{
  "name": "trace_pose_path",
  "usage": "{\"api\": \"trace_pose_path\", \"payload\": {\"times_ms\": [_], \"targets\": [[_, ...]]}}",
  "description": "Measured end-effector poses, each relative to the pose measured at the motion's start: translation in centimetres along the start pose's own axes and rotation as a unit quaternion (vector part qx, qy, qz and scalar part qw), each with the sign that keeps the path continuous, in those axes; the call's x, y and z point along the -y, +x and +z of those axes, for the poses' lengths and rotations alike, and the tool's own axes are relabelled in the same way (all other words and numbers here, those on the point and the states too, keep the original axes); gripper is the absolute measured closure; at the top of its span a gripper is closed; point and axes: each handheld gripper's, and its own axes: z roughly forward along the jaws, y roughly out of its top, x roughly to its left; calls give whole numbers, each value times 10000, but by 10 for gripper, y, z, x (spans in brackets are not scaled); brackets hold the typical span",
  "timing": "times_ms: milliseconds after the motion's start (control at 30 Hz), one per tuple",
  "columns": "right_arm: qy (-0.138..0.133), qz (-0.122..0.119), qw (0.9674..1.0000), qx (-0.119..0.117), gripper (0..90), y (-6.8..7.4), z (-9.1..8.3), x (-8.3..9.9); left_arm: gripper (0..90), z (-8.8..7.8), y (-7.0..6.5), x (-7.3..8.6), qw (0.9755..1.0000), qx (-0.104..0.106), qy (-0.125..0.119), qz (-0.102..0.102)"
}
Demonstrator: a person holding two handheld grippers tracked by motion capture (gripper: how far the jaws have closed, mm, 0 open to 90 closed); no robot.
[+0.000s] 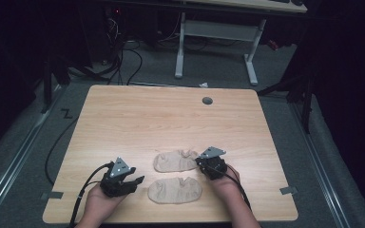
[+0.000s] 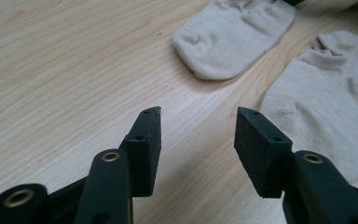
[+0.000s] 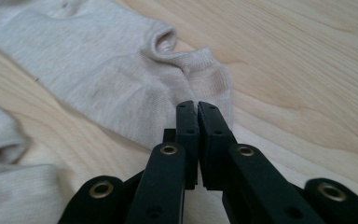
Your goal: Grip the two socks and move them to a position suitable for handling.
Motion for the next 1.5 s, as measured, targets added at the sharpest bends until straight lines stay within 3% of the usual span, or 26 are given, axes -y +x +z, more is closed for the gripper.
{"api": "trace_pose_path", "payload": {"times_ms": [100, 233, 400, 467, 533, 767, 1167, 1500], "targets": [[-16, -260, 9996, -109, 876, 11, -2, 0, 514, 5, 2, -3, 10000, -39, -39, -65], [-25, -256, 9996, -110, 833, 13, -3, 0, 514, 11, 3, -6, 9999, -67, -90, -124], [-378, 324, 9987, -59, 738, 4, -17, 3, 500, 26, 6, -16, 9994, -195, -219, -207], [-404, 376, 9985, -7, 722, 3, -18, 4, 489, 30, 7, -17, 9993, -202, -202, -231], [-424, 573, 9975, 2, 695, -1, -16, 6, 484, 39, 8, -21, 9992, -203, -157, -294], [-552, 815, 9951, 58, 740, -1, -14, 4, 528, 54, 4, -27, 9993, -204, -88, -288], [-214, 893, 9958, 38, 709, 2, -2, 6, 619, 63, 8, -26, 9987, -301, 78, -414], [-205, 882, 9959, -59, 760, 2, -1, 7, 722, 65, 8, -25, 9986, -228, 114, -466]]}}
